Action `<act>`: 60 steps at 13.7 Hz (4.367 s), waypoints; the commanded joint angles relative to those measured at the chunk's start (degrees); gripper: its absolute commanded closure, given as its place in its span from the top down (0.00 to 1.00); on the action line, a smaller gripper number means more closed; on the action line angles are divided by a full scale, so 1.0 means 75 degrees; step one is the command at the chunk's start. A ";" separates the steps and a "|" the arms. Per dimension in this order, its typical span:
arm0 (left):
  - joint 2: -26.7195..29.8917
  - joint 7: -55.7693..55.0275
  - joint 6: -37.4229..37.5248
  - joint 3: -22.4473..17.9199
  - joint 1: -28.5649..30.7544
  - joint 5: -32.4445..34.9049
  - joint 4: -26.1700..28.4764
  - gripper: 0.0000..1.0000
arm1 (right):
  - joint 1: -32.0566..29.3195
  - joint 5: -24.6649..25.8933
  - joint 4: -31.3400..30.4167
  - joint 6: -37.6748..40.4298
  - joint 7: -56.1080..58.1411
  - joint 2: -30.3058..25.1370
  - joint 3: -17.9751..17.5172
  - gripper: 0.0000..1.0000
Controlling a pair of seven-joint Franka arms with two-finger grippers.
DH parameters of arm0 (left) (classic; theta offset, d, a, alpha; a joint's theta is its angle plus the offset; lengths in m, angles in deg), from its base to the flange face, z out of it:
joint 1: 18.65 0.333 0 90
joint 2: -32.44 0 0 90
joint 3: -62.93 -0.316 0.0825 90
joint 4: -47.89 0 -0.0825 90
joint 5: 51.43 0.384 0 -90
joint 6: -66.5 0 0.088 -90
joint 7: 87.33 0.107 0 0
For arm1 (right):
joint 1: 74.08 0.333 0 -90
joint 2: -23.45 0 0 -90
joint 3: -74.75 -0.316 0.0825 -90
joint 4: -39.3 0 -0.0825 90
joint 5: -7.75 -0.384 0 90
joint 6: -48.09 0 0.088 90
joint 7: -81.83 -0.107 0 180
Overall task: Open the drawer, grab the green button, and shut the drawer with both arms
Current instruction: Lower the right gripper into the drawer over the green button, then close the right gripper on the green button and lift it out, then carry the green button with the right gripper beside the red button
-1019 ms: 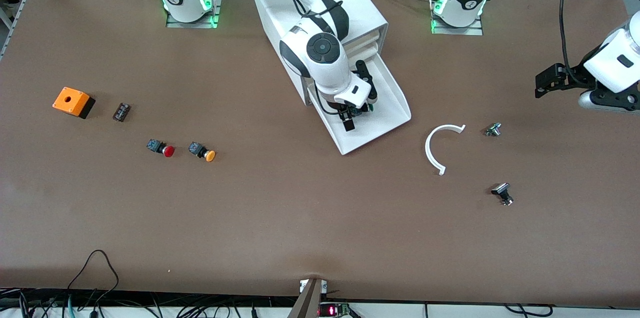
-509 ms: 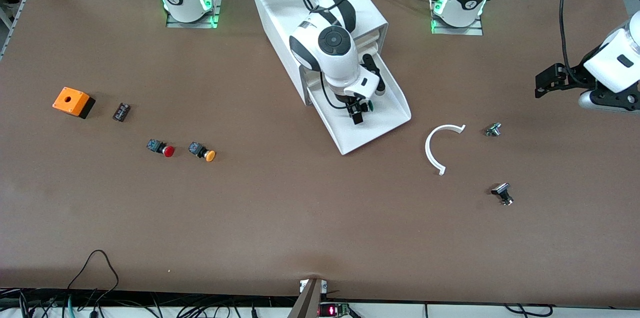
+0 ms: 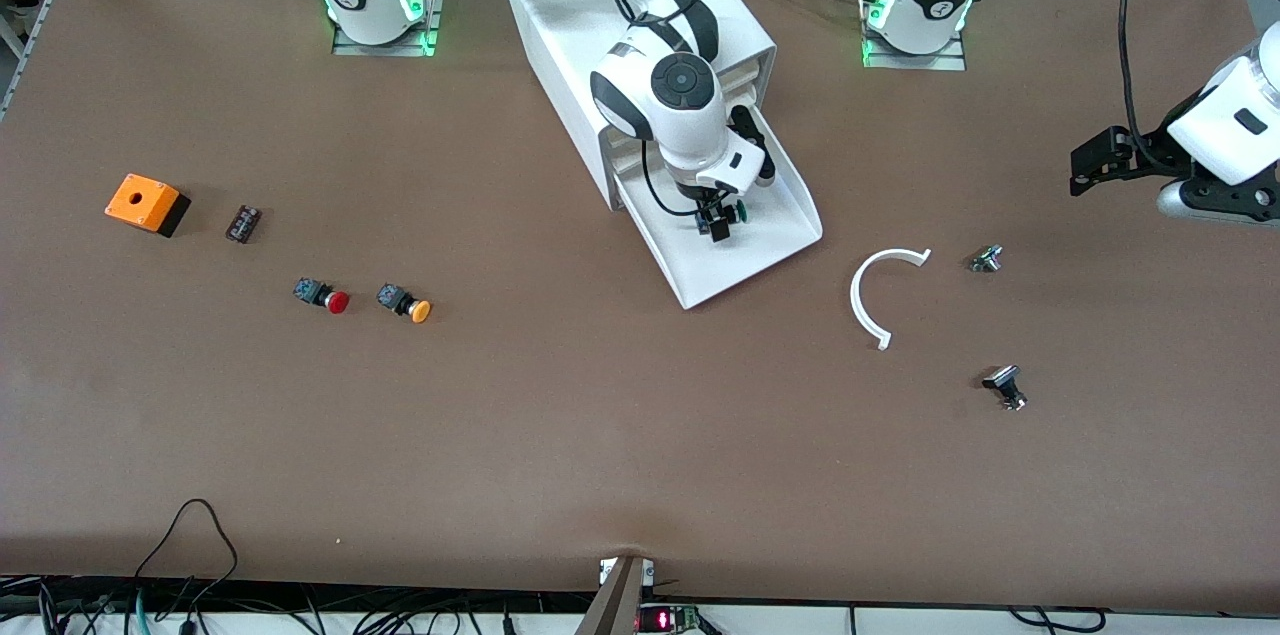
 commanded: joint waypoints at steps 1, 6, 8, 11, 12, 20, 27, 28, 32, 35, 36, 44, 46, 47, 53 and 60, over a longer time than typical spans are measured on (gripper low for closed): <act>0.0043 -0.0073 -0.0015 0.0039 0.0001 0.0145 -0.0042 1.00 | 0.0213 0.0081 0.0214 0.0007 -0.0330 0.0207 0.0171 1.00; 0.0043 -0.0085 -0.0004 0.0039 0.0001 0.0145 -0.0042 1.00 | 0.0225 0.0081 0.0214 -0.0040 -0.0401 0.0231 0.0195 0.92; 0.0043 -0.0085 0.0031 0.0039 0.0001 0.0145 -0.0042 1.00 | 0.0236 0.0081 0.0214 -0.0180 -0.0401 0.0231 0.0218 0.80; 0.0043 -0.0085 0.0031 0.0051 0.0001 0.0145 -0.0042 1.00 | 0.0248 0.0092 0.0226 -0.0274 -0.0389 0.0254 0.0230 0.64; 0.0043 -0.0085 0.0031 0.0051 0.0001 0.0145 -0.0042 1.00 | 0.0272 0.0116 0.0272 -0.0263 -0.0378 0.0243 0.0277 0.58; 0.0043 -0.0085 0.0043 0.0051 -0.0011 0.0145 -0.0042 1.00 | 0.0284 0.0233 0.0599 -0.0181 -0.0646 0.0160 0.0500 0.31; 0.0043 -0.0085 0.0043 0.0051 -0.0011 0.0145 -0.0042 1.00 | -0.0020 0.0209 0.0543 0.0522 -0.1933 -0.1032 0.0980 0.30; 0.0043 -0.0085 0.0043 0.0051 -0.0011 0.0145 -0.0042 1.00 | -0.0230 0.0244 0.0496 0.0523 -0.2191 -0.1267 0.1038 0.30; 0.0054 -0.0085 0.0055 0.0051 -0.0011 0.0145 -0.0042 1.00 | -0.0864 0.0128 -0.0194 0.0441 -0.2791 -0.1749 0.1718 0.30; 0.0054 -0.0085 0.0207 0.0051 -0.0011 0.0145 -0.0054 1.00 | -0.0877 0.0139 -0.0698 0.0452 -0.3632 -0.1808 0.1998 0.30; 0.0043 -0.0085 0.0207 0.0051 -0.0011 0.0145 -0.0054 1.00 | -0.0877 0.0139 -0.0920 0.0441 -0.3925 -0.1808 0.2162 0.30; -0.0062 -0.0073 0.0219 0.0051 -0.0034 0.0133 -0.0218 1.00 | -0.2199 0.0139 -0.1848 0.0242 -0.4128 -0.1493 0.2539 0.30; -0.0086 -0.0073 0.0207 0.0039 -0.0023 0.0145 -0.0218 1.00 | -0.2422 0.0162 -0.1848 0.0067 -0.4057 -0.1108 0.2515 0.30; -0.0098 -0.0073 0.0196 0.0039 -0.0011 0.0157 -0.0230 1.00 | -0.2621 0.0186 -0.1883 -0.0224 -0.3976 -0.0931 0.2515 0.30; -0.0274 -0.0061 0.0207 0.0039 -0.0046 0.0133 -0.0534 1.00 | -0.4529 0.0139 -0.2633 -0.1844 -0.1728 -0.0719 0.1054 0.30; -0.0402 -0.0003 0.0172 0.0027 0.0001 0.0180 -0.0452 1.00 | -0.4861 -0.0785 -0.2529 -0.1320 -0.1303 -0.1116 0.0793 1.00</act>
